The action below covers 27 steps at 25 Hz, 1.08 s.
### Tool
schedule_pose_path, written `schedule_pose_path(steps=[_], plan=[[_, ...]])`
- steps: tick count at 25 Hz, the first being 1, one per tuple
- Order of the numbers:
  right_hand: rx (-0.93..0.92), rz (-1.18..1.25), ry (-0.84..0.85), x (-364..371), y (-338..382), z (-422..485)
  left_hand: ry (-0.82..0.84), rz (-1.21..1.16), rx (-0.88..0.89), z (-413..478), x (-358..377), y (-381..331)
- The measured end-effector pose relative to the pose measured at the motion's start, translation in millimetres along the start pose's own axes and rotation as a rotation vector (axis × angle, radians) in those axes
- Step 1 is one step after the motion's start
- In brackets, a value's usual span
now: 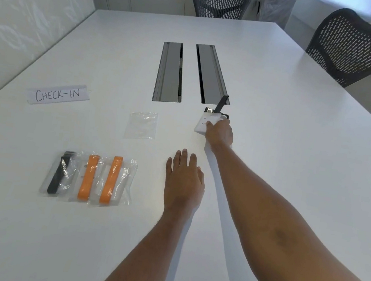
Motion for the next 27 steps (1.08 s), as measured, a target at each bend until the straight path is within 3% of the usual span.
schedule_pose_path(steps=[6,9,12,17,22,27], plan=[[-0.107,0.417,0.09,-23.2,-27.0,-37.1,0.048,-0.093,-0.005,1.4,-4.8,3.7],[-0.094,0.516,0.182,-32.1,-43.3,-66.1,0.026,-0.333,-0.071,0.1,-16.5,6.4],[-0.1,0.532,0.249,-40.4,-57.2,-106.7,-0.027,-0.649,-0.198,-8.7,-30.7,14.0],[-0.202,0.508,0.344,-52.5,-71.9,-177.6,-0.056,-0.896,-0.266,-34.0,-54.8,16.7],[-0.266,0.444,0.422,-59.0,-88.9,-219.0,0.028,-1.107,-0.302,-69.4,-63.2,20.8],[-0.279,0.462,0.464,-69.6,-109.5,-247.4,0.216,-1.377,-0.341,-108.6,-60.4,27.0]])
Point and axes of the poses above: each hand's wrist, its own z-axis towards the middle knuckle, its own x-axis out of the palm, y = z × x, the point moved 4 cm from there along z, towards the middle knuckle, and after that the axes turned 1 degree about y, right-handed, at the moved point
